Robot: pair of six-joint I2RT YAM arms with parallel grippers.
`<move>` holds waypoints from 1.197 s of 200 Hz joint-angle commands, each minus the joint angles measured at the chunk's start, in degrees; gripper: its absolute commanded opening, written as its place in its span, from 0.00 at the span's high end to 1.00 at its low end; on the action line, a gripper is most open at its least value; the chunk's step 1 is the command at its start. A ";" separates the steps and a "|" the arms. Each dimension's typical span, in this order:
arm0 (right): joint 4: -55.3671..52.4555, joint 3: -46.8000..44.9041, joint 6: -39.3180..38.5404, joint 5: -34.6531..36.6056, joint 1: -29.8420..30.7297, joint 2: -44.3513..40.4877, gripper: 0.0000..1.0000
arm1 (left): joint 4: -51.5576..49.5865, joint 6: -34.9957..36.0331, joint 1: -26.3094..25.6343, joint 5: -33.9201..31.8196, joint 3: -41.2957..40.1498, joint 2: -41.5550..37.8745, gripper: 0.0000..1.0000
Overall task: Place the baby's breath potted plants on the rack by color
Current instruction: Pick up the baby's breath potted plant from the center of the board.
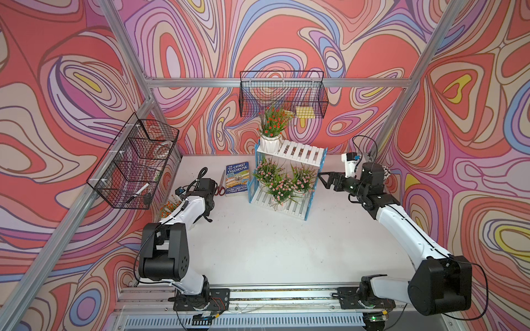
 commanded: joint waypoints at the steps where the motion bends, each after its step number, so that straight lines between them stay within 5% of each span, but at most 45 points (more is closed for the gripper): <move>1: 0.81 0.26 -0.30 -0.27 0.54 0.24 0.02 | -3.28 0.17 0.64 -0.53 0.48 -1.50 0.00; 239: 3.30 -0.97 0.45 -0.40 2.35 2.17 0.02 | -2.82 4.83 -1.28 0.23 -3.21 -17.94 0.00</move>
